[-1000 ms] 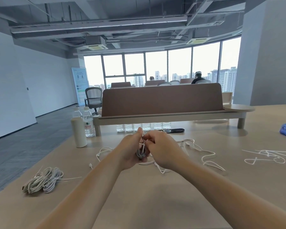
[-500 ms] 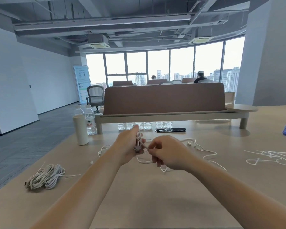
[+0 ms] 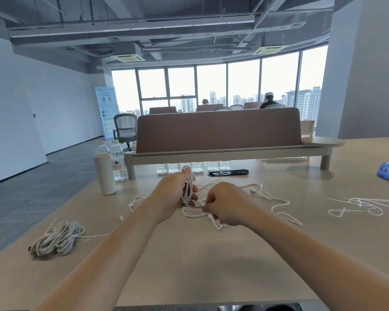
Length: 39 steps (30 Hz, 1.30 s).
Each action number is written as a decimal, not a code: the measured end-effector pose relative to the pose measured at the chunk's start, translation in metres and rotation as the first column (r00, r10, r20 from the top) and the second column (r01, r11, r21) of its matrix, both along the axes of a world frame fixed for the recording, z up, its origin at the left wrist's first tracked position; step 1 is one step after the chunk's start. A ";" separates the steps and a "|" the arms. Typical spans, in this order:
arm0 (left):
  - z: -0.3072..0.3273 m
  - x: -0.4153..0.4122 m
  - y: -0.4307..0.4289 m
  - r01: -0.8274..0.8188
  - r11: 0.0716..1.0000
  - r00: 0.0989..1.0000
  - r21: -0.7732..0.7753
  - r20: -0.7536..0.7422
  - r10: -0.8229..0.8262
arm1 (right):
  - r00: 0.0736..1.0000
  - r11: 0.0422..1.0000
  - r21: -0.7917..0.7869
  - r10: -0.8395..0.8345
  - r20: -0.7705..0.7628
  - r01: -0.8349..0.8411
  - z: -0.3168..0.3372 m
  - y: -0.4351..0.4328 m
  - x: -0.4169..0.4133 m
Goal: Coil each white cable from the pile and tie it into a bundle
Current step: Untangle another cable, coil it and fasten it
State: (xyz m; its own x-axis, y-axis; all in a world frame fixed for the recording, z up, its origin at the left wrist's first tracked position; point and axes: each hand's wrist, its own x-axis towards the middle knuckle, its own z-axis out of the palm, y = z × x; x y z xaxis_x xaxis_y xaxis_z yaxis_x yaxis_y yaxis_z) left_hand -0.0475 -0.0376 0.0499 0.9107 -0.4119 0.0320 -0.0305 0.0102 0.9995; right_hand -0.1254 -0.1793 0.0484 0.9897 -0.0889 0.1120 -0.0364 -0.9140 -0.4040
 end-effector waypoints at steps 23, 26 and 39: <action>0.008 -0.004 0.011 0.031 0.984 0.999 0.173 -0.040 -0.024 | 0.986 0.995 -0.067 -0.069 0.154 0.080 0.016 -0.026 0.001; 0.008 -0.005 0.011 0.077 0.980 0.997 0.182 -0.033 -0.072 | 0.982 0.996 0.068 -0.073 0.174 0.062 0.018 -0.028 0.004; 0.005 -0.013 0.004 0.241 0.942 0.970 0.234 -0.039 -0.239 | 0.963 0.990 0.142 -0.047 0.266 0.009 0.020 -0.019 0.007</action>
State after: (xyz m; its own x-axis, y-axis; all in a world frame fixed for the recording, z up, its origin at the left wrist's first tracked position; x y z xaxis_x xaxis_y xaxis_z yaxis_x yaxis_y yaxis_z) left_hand -0.0602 -0.0340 0.0547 0.7839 -0.6127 -0.1007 -0.0461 -0.2191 0.9746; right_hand -0.1182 -0.1981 0.0684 0.9217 -0.1499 0.3579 0.0658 -0.8487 -0.5248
